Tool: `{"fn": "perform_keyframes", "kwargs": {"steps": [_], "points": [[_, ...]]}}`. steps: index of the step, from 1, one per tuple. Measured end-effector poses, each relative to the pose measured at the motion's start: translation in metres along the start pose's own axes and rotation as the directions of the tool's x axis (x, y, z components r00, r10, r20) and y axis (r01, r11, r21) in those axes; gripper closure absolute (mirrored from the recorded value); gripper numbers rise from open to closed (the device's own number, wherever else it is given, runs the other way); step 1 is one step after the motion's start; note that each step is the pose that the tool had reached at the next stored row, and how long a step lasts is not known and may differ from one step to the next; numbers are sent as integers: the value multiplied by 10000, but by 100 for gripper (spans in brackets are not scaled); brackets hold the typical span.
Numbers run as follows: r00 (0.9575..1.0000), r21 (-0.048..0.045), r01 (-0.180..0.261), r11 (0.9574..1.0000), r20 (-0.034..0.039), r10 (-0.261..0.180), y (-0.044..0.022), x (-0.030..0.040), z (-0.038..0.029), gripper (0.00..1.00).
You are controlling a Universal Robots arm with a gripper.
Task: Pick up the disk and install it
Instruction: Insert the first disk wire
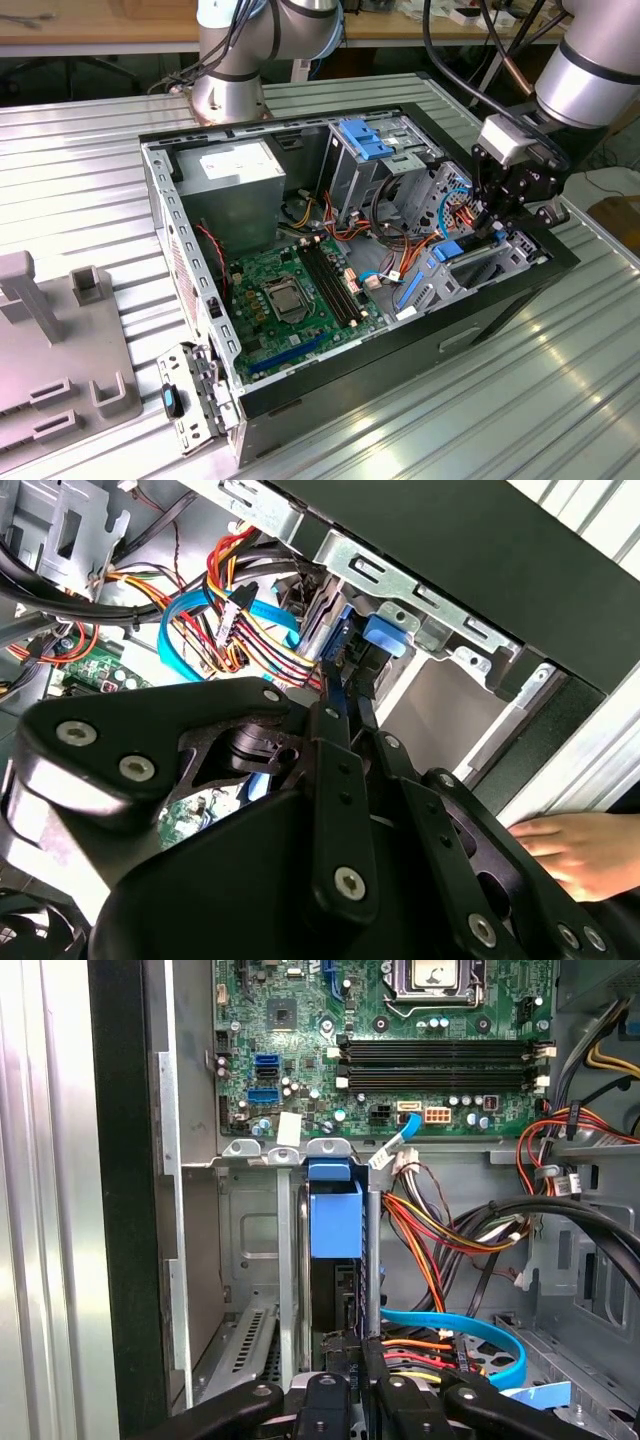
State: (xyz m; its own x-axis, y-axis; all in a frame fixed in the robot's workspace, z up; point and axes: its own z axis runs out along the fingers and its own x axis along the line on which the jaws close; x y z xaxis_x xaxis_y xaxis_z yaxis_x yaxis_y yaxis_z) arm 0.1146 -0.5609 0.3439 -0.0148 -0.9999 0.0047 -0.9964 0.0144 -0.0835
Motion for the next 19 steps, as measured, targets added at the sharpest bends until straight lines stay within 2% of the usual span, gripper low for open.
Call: {"fn": "perform_keyframes", "kwargs": {"steps": [9,14,19], "points": [[10000,0,-44,10000,-5,44,-11,0,-22,83],[9993,-1,-366,9993,-33,366,-11,-3,-22,83],[9993,-2,-383,9993,-34,383,-11,-11,-22,83]]}}
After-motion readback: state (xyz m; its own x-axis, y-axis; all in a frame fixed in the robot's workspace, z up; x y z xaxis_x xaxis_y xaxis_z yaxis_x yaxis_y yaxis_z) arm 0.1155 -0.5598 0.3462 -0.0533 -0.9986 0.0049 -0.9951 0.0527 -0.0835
